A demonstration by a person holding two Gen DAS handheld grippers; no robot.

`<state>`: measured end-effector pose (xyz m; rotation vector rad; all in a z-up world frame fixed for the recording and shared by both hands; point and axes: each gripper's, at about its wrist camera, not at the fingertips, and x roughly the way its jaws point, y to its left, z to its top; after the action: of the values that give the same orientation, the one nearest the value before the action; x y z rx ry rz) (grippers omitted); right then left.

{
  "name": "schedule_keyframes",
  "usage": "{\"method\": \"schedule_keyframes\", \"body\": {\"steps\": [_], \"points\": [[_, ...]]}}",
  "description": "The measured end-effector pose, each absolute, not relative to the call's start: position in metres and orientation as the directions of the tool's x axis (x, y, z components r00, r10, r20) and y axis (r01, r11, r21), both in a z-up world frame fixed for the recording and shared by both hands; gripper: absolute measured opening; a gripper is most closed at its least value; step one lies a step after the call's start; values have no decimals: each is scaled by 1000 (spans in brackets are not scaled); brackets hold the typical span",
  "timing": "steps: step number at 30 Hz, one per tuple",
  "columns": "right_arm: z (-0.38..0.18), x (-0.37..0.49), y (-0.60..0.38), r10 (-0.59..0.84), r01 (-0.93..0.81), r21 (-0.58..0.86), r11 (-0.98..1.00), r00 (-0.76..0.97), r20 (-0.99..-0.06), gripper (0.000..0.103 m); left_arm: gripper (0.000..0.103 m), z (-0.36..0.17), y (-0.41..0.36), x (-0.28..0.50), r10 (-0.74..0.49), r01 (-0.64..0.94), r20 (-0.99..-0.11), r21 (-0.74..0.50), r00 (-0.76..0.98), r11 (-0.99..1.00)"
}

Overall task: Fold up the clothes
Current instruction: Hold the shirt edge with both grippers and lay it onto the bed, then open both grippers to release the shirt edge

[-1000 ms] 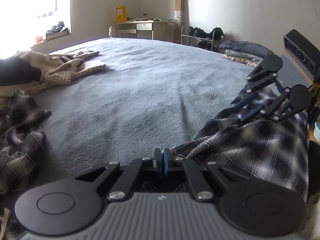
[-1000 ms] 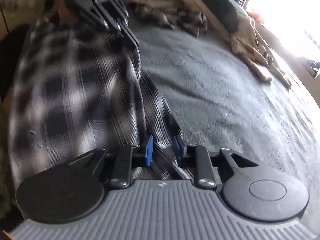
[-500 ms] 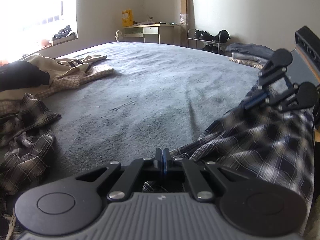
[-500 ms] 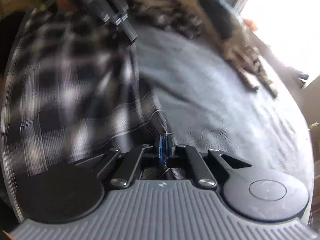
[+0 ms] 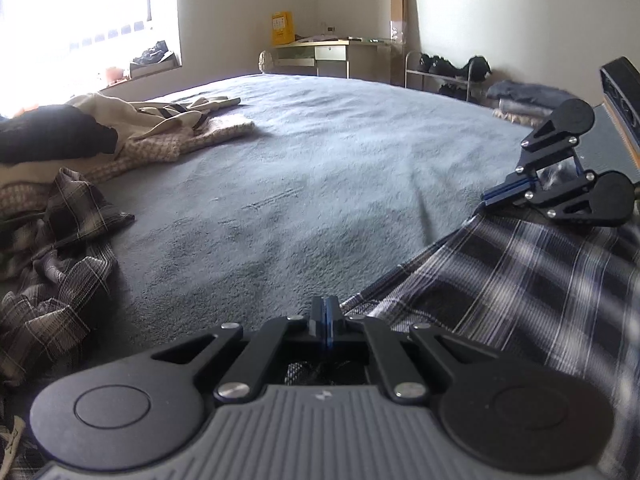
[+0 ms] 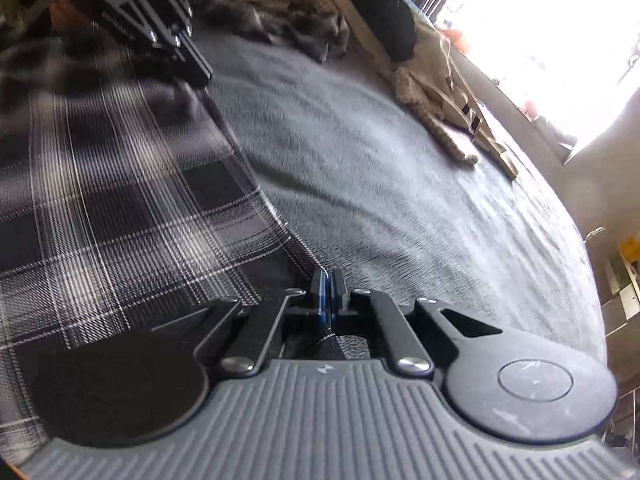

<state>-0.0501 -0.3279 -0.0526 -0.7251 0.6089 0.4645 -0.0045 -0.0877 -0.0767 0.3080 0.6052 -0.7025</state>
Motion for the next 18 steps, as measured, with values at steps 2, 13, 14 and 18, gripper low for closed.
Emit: {"method": "schedule_keyframes", "body": {"steps": [2, 13, 14, 18], "points": [[-58, -47, -329, 180, -569, -456, 685, 738, -650, 2, 1, -77, -90, -6, -500, 681, -615, 83, 610, 728], [3, -63, -459, 68, -210, -191, 959, 822, -565, 25, 13, -60, -84, -4, -442, 610, -624, 72, 645, 789], [5, -71, -468, 60, -210, -199, 957, 817, -573, 25, 15, -56, -84, -6, -450, 609, -618, 59, 644, 791], [0, -100, -492, 56, -267, -249, 931, 778, -626, 25, 17, -48, -100, -14, -505, 656, -617, 24, 603, 754]]}}
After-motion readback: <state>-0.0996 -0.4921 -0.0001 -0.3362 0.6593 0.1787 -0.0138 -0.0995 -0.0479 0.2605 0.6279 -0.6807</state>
